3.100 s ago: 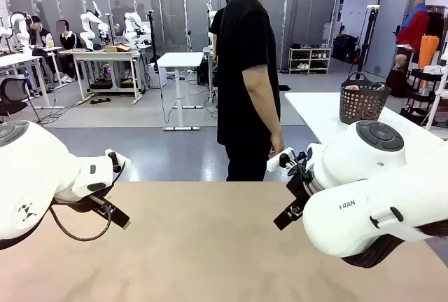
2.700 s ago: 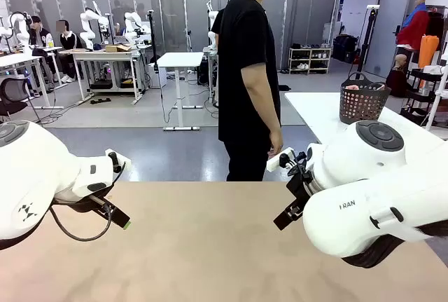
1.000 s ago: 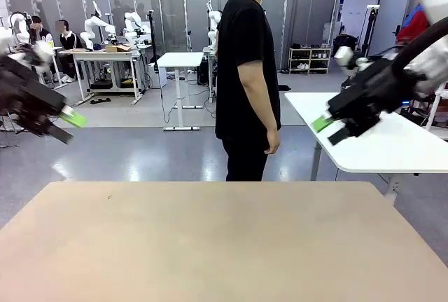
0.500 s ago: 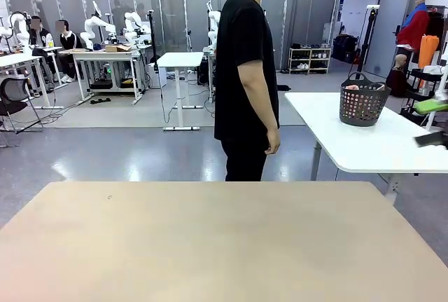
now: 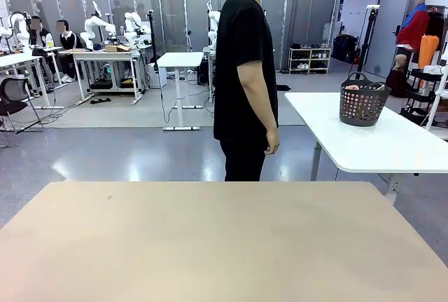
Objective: Fold the towel.
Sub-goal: Grab the top end of the 100 cm Hotel Towel extended by the human.
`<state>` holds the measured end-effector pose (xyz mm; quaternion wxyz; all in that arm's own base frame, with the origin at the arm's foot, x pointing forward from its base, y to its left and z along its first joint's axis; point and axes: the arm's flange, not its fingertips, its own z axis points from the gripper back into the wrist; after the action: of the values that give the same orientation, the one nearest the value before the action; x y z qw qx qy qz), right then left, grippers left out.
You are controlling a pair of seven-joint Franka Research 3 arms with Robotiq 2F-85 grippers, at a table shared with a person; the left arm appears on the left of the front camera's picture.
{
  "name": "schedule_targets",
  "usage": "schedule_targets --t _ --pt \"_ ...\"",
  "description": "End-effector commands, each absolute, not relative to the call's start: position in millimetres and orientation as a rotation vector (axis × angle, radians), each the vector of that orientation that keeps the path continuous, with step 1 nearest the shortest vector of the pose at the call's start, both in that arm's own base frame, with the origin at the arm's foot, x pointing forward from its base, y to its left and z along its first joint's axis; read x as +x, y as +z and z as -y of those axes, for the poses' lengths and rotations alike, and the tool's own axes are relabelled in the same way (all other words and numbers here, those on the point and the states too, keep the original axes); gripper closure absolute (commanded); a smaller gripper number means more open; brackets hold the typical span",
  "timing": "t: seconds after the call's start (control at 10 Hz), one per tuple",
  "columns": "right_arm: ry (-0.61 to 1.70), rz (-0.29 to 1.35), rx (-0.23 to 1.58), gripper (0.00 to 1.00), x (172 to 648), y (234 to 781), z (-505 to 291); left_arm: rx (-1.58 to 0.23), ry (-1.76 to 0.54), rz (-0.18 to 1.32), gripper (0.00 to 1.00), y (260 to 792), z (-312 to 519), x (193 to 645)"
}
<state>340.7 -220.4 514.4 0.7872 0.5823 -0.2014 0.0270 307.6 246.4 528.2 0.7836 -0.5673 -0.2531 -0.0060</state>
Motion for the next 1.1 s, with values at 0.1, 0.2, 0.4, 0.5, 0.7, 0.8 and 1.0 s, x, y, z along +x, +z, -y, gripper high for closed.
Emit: schedule_targets --t 0.1,0.2,0.4,0.5,0.7,0.8,1.0 --pt "0.067 0.456 1.243 0.00 347 520 213 -1.238 -0.058 0.572 0.00 536 -254 315" --pt "0.043 0.443 1.255 0.00 339 513 225 -1.222 0.004 0.555 0.00 529 -254 308" --pt "0.043 0.443 1.255 0.00 339 513 225 -1.222 0.004 0.555 0.00 529 -254 308" --pt "0.043 0.443 1.255 0.00 339 513 225 -1.222 0.004 0.555 0.00 529 -254 308" --pt "0.043 0.443 1.255 0.00 339 513 225 -1.222 0.004 0.555 0.00 529 -254 308" --pt "0.043 0.443 1.255 0.00 339 513 225 -1.222 0.004 0.555 0.00 529 -254 308" --pt "0.043 0.443 1.255 0.00 339 513 225 -1.222 0.004 0.555 0.00 529 -254 308"
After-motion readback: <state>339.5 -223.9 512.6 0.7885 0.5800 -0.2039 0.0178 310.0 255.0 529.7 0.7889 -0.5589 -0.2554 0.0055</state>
